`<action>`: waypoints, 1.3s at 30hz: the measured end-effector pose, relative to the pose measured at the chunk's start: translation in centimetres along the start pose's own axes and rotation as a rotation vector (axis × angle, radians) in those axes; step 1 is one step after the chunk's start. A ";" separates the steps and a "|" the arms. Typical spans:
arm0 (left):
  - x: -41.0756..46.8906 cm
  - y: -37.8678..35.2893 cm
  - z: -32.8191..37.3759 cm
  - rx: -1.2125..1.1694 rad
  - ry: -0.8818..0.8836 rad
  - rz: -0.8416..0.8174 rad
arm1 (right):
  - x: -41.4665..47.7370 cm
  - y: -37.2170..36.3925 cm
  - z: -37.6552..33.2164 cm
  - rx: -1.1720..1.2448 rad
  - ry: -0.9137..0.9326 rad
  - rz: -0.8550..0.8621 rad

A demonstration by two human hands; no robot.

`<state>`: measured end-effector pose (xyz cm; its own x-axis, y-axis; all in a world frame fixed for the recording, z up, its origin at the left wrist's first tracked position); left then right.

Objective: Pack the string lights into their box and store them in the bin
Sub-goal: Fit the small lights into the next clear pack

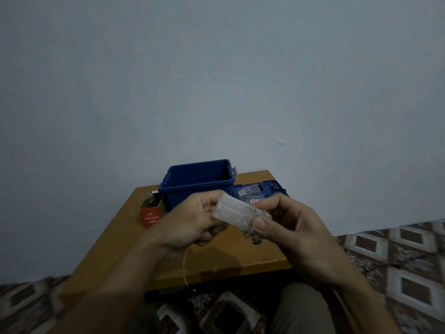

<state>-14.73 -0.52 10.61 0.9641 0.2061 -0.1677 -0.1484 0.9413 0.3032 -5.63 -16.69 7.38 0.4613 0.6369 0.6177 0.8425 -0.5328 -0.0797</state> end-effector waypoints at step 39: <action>-2.7 -2.4 0.4 0.056 -0.212 0.483 | 0.3 0.0 0.2 -0.241 0.082 0.051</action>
<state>-16.88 -3.44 10.68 0.8129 0.5485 0.1956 -0.5804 0.7354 0.3498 -5.44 -16.40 7.46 0.4694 0.5637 0.6797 0.7233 -0.6869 0.0702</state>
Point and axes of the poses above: each hand's wrist, its own x-axis towards the middle knuckle, its own y-axis out of the back of the hand, z = x × y, the point moved 4 cm from there along x, towards the middle knuckle, and after that the axes turned 14 degrees about y, right-handed, at the moved point
